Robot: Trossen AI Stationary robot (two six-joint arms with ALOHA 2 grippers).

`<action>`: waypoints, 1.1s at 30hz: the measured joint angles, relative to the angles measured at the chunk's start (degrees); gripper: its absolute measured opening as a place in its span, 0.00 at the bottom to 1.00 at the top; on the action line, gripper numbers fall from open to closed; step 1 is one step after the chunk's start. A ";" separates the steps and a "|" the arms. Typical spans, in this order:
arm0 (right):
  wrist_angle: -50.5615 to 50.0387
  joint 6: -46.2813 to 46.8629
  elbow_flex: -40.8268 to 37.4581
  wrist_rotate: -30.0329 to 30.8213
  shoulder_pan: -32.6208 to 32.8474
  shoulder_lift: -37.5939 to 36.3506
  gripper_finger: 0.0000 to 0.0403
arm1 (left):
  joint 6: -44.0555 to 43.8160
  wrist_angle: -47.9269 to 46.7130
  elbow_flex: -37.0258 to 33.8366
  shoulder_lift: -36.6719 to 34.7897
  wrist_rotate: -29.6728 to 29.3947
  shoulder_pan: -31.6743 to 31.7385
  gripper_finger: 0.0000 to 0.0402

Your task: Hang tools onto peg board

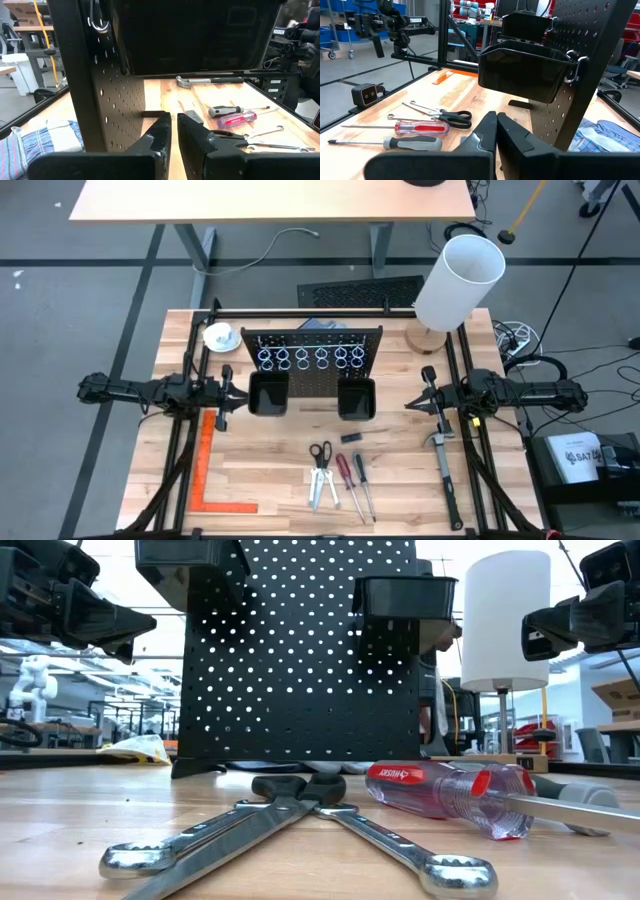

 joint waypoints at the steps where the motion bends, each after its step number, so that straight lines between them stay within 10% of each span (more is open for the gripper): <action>1: 0.02 0.00 0.01 0.00 -0.01 0.00 0.01 | 0.00 0.00 0.01 0.00 0.00 0.00 0.10; 14: 0.41 -7.18 0.00 0.06 0.00 0.00 0.01 | 0.00 0.00 0.00 0.00 -0.01 0.00 0.10; 24: 15.39 24.67 2.00 1.21 0.00 0.65 0.01 | 0.00 0.00 -0.01 0.00 -0.02 0.00 0.10; 33: 12.10 20.71 17.61 1.01 0.00 6.26 0.01 | 0.00 0.00 -0.02 0.00 -0.01 0.00 0.10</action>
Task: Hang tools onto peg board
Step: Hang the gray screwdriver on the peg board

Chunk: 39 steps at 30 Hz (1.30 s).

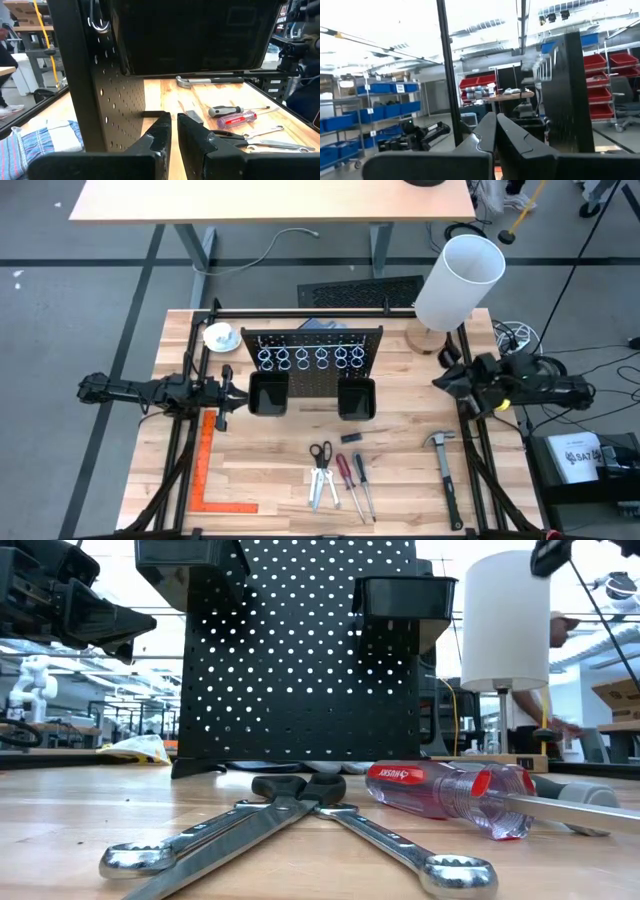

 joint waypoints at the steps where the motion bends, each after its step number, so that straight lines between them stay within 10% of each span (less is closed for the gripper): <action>1: -0.97 -0.22 2.01 0.02 0.00 1.24 0.01 | 0.00 0.00 0.01 0.00 0.02 0.00 0.10; 13: -5.40 -0.21 19.45 0.13 0.00 17.40 0.01 | 0.00 0.00 0.02 0.00 0.02 0.00 0.10; 39: -13.25 17.45 19.70 -10.47 8.15 43.21 0.01 | -2.14 21.98 0.02 0.00 -1.63 0.00 0.10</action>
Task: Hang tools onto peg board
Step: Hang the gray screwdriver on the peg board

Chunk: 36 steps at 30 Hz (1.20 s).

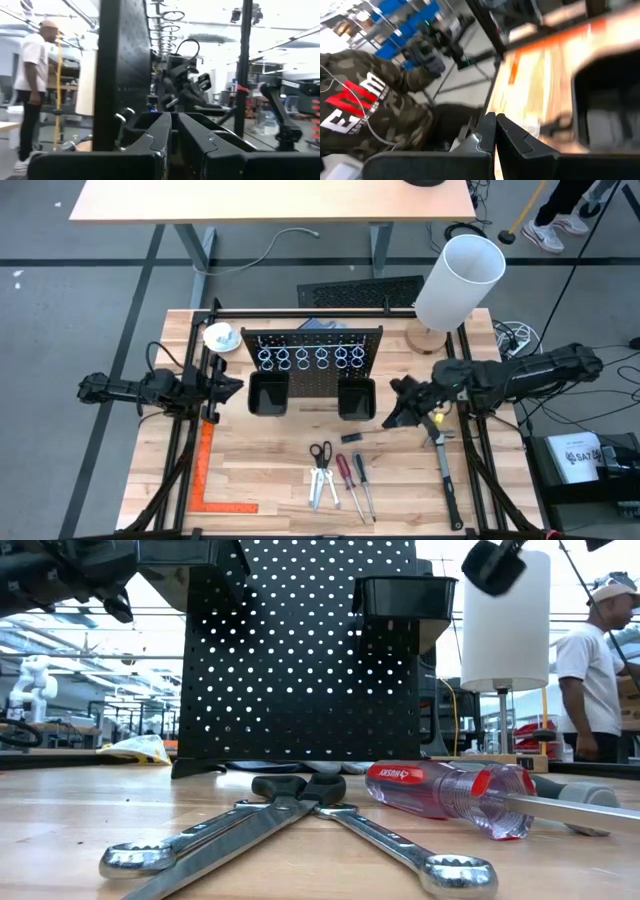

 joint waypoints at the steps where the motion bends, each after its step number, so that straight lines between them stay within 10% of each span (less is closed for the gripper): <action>1: -0.75 1.52 0.00 -0.07 0.47 0.58 0.01 | -0.68 -0.09 0.00 0.00 0.04 0.00 0.10; 13: -2.34 8.79 0.02 3.20 10.61 0.07 0.01 | -0.99 -0.16 0.51 0.00 4.94 -0.02 0.03; 23: -4.33 22.97 0.02 5.73 18.04 13.48 0.01 | -2.49 0.56 0.72 0.00 6.59 -0.17 0.01; 36: -4.82 40.50 0.02 31.76 28.22 27.63 0.04 | -3.94 1.56 0.83 0.00 6.60 -0.17 0.02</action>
